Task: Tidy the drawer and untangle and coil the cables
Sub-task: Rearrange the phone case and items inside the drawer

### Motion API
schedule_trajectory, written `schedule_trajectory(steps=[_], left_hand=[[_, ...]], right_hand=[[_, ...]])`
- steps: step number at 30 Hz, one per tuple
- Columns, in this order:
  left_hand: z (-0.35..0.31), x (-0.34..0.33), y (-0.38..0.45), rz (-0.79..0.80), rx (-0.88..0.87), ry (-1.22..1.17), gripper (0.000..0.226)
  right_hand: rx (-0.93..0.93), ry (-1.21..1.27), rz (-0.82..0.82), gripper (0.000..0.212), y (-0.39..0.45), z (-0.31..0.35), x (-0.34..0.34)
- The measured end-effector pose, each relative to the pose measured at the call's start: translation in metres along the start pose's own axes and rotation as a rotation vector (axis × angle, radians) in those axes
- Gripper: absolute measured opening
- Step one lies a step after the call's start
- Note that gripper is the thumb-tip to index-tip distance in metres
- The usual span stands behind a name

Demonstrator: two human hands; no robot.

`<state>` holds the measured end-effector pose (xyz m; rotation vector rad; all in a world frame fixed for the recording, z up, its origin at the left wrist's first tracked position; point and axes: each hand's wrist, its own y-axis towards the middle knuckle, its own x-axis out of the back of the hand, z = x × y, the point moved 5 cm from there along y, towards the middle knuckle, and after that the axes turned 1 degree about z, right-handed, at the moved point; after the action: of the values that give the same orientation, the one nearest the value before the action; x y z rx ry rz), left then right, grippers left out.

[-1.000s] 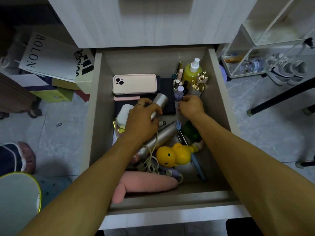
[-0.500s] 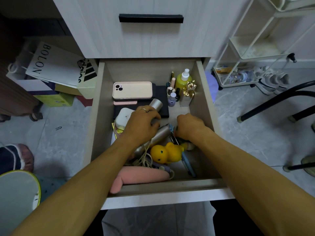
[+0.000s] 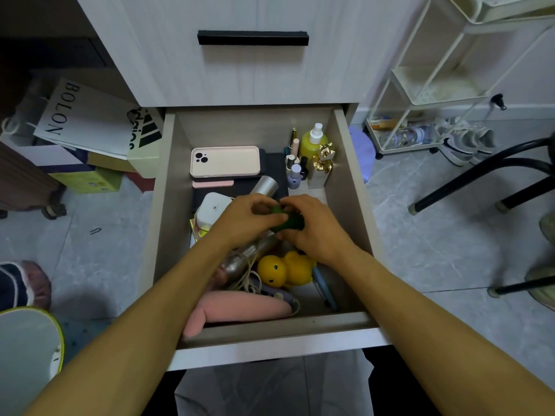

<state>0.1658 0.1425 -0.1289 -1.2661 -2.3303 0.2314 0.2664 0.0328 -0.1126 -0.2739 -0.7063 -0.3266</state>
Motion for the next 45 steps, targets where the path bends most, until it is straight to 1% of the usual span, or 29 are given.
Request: schedule_trajectory(steps=[3, 5, 6, 8, 10, 12, 14, 15, 19, 23, 24, 25, 27, 29, 31, 33, 35, 37, 39, 42, 45], left_hand=[[0.001, 0.004, -0.001, 0.003, 0.041, -0.058, 0.024], [0.001, 0.006, -0.002, -0.039, 0.091, -0.197, 0.018], [0.001, 0.008, -0.003, -0.061, 0.130, -0.280, 0.018], [0.003, 0.013, -0.003, -0.099, 0.187, -0.398, 0.023], [0.003, 0.018, -0.003, -0.122, 0.169, -0.375, 0.023], [-0.002, 0.024, -0.001, -0.176, 0.029, -0.216, 0.015], [-0.010, 0.025, -0.002, -0.156, -0.118, -0.099, 0.023], [-0.012, 0.023, -0.003, -0.117, -0.144, -0.081, 0.025], [-0.010, 0.015, -0.003, -0.003, -0.094, -0.050, 0.013], [-0.005, 0.017, -0.004, 0.047, -0.058, -0.045, 0.019], [-0.005, 0.017, -0.002, 0.052, -0.053, -0.046, 0.021], [-0.004, 0.018, -0.002, 0.053, -0.033, -0.040, 0.026], [-0.003, 0.016, -0.002, 0.064, 0.005, -0.012, 0.039], [-0.005, 0.010, -0.001, 0.073, 0.002, 0.019, 0.049], [-0.011, 0.004, 0.001, 0.050, -0.042, 0.100, 0.048], [-0.022, 0.001, 0.005, -0.026, -0.106, 0.191, 0.041], [-0.032, -0.002, 0.013, -0.085, -0.155, 0.234, 0.037], [-0.040, -0.011, 0.025, -0.108, -0.177, 0.278, 0.040], [-0.048, -0.025, 0.042, -0.114, -0.181, 0.330, 0.039], [-0.054, -0.046, 0.069, -0.131, -0.138, 0.449, 0.036], [-0.051, -0.067, 0.083, -0.112, -0.135, 0.480, 0.035]], right_hand=[[-0.013, 0.059, -0.040, 0.064, -0.001, -0.001, -0.003], [-0.046, 0.112, -0.093, 0.060, 0.000, -0.006, -0.002], [-0.088, 0.185, -0.118, 0.056, 0.000, -0.009, 0.000], [-0.192, 0.420, -0.130, 0.044, 0.001, -0.013, 0.003], [-0.255, 0.605, -0.127, 0.033, 0.003, -0.016, 0.004], [-0.269, 0.630, -0.132, 0.031, 0.003, -0.016, 0.004], [-0.248, 0.613, -0.144, 0.032, 0.003, -0.016, 0.005], [-0.224, 0.599, -0.154, 0.034, 0.002, -0.016, 0.006], [-0.104, 0.502, -0.162, 0.043, 0.001, -0.010, 0.008], [-0.024, 0.461, -0.109, 0.058, -0.005, 0.002, 0.008], [-0.003, 0.382, -0.089, 0.060, -0.006, 0.006, 0.011], [0.016, 0.244, -0.070, 0.059, -0.006, 0.008, 0.013], [0.025, -0.080, -0.055, 0.051, -0.006, 0.010, 0.025], [0.032, -0.321, -0.072, 0.044, -0.006, 0.010, 0.043], [0.111, -0.507, -0.137, 0.038, -0.007, 0.012, 0.065], [0.190, -0.654, -0.181, 0.027, -0.006, 0.011, 0.081], [0.241, -0.740, -0.209, 0.016, -0.003, 0.005, 0.087], [0.231, -0.699, -0.250, 0.016, -0.002, -0.005, 0.089], [0.191, -0.560, -0.306, 0.022, -0.003, -0.014, 0.088], [0.154, -0.409, -0.398, 0.020, -0.007, -0.019, 0.090], [0.059, -0.282, -0.469, 0.020, -0.014, -0.023, 0.093]])
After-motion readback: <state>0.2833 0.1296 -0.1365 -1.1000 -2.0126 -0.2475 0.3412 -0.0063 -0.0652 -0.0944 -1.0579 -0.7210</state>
